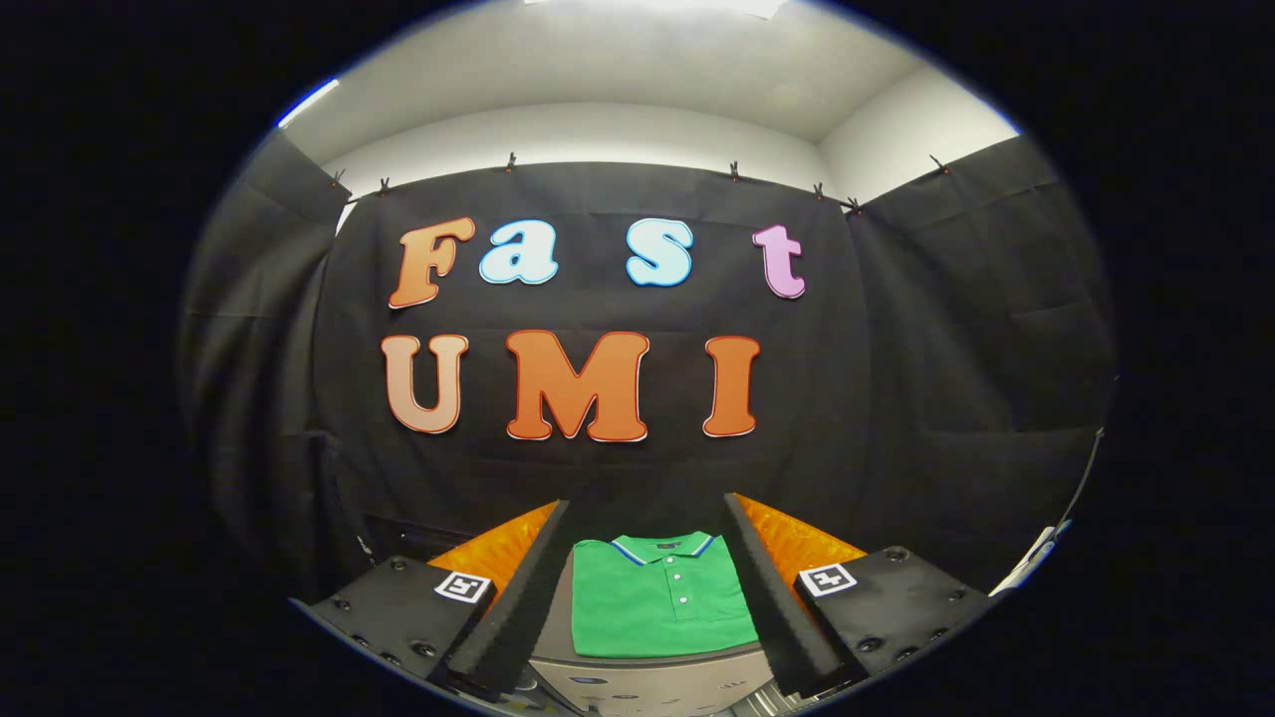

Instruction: Put the clothes into the washing machine and then close the washing machine lid.

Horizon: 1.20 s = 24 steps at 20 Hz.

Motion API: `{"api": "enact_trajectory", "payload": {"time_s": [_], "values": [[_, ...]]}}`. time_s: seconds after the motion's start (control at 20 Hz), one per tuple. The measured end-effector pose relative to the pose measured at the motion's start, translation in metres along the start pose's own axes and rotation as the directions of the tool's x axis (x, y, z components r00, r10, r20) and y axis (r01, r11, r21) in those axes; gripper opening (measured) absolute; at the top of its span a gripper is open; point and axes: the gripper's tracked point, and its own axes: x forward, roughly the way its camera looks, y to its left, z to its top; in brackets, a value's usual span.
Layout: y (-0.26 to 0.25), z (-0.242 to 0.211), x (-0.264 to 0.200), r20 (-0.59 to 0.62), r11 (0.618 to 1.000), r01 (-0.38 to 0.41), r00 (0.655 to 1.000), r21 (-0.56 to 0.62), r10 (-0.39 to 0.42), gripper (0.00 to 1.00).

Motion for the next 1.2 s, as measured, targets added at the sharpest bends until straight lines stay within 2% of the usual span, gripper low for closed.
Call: {"api": "enact_trajectory", "payload": {"time_s": [0.2, 0.35, 0.6, 0.8, 1.0, 1.1, 1.2], "values": [[-0.012, -0.021, 0.048, -0.070, 1.000, 0.006, 0.998, 0.003, -0.006, 0.97], [-0.018, -0.053, 0.094, -0.150, 1.000, 0.000, 0.989, 0.014, 0.002, 0.97], [-0.028, -0.125, 0.170, -0.326, 0.999, -0.016, 0.945, 0.049, 0.032, 0.97], [-0.042, -0.187, 0.213, -0.503, 0.998, -0.003, 0.863, 0.064, 0.035, 0.97], [-0.049, -0.222, 0.239, -0.623, 0.999, -0.016, 0.782, 0.042, 0.039, 0.97], [-0.052, -0.237, 0.243, -0.679, 0.999, -0.014, 0.733, 0.043, 0.039, 0.97], [-0.055, -0.246, 0.247, -0.715, 0.999, -0.009, 0.699, 0.044, 0.038, 0.97]]}}
